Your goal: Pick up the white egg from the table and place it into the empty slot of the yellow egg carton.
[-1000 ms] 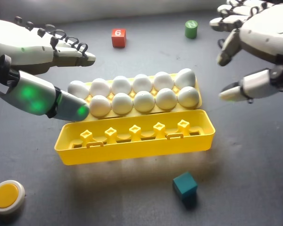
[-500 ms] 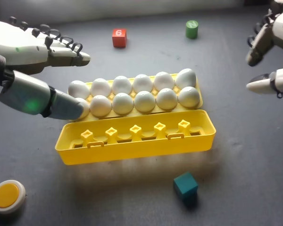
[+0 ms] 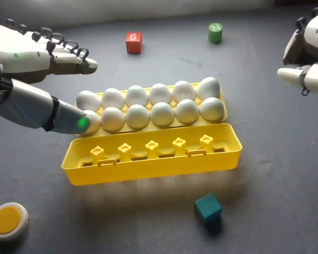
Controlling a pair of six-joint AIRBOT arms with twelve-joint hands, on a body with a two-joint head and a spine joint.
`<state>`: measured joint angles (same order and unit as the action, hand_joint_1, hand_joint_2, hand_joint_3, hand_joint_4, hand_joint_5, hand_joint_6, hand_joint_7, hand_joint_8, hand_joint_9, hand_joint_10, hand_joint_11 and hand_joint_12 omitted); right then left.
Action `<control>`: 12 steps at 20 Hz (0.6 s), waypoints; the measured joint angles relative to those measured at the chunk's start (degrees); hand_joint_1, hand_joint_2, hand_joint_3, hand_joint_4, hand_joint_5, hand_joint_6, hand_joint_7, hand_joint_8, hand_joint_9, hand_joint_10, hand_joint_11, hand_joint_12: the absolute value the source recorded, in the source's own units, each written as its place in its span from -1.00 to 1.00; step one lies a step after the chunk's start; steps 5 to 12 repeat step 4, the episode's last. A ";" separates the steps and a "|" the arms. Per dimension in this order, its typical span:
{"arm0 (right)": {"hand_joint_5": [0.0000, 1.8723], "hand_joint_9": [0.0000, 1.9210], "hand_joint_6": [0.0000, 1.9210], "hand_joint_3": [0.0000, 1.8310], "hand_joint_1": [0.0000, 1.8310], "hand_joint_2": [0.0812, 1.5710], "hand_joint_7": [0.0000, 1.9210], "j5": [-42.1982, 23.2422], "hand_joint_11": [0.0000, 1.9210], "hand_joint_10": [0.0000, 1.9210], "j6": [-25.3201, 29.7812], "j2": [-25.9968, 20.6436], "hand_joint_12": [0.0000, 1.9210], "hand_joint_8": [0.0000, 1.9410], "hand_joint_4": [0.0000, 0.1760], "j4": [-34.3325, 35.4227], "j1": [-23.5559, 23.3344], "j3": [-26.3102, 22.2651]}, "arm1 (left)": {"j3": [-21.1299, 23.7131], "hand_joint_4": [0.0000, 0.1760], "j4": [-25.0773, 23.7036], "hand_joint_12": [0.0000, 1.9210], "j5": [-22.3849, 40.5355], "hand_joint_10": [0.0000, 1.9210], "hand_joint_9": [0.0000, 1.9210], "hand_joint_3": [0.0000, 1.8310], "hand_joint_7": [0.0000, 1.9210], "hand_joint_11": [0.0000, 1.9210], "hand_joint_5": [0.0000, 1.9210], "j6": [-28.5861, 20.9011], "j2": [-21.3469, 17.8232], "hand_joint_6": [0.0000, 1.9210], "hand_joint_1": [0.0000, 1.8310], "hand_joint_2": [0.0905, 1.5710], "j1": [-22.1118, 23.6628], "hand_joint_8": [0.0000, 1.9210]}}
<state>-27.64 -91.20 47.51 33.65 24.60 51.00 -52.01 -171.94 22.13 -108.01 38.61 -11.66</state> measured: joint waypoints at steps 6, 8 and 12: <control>0.12 0.34 1.00 -1.00 -0.57 0.96 0.24 0.31 0.55 1.00 -0.04 0.63 1.00 1.00 -1.00 -0.17 0.42 -0.02 | 0.00 -1.00 -0.02 -1.00 0.02 -1.00 -1.00 -0.99 -1.00 -1.00 -0.99 0.00 0.00 -1.00 -1.00 0.44 0.00 -1.00; 0.12 0.34 1.00 -1.00 -0.57 0.96 0.24 0.31 0.55 1.00 -0.04 0.63 1.00 1.00 -1.00 -0.17 0.42 -0.02 | 0.00 -1.00 -0.02 -1.00 0.02 -1.00 -1.00 -0.99 -1.00 -1.00 -0.99 0.00 0.00 -1.00 -1.00 0.44 0.00 -1.00; 0.12 0.34 1.00 -1.00 -0.57 0.96 0.24 0.31 0.55 1.00 -0.04 0.63 1.00 1.00 -1.00 -0.17 0.42 -0.02 | 0.00 -1.00 -0.02 -1.00 0.02 -1.00 -1.00 -0.99 -1.00 -1.00 -0.99 0.00 0.00 -1.00 -1.00 0.44 0.00 -1.00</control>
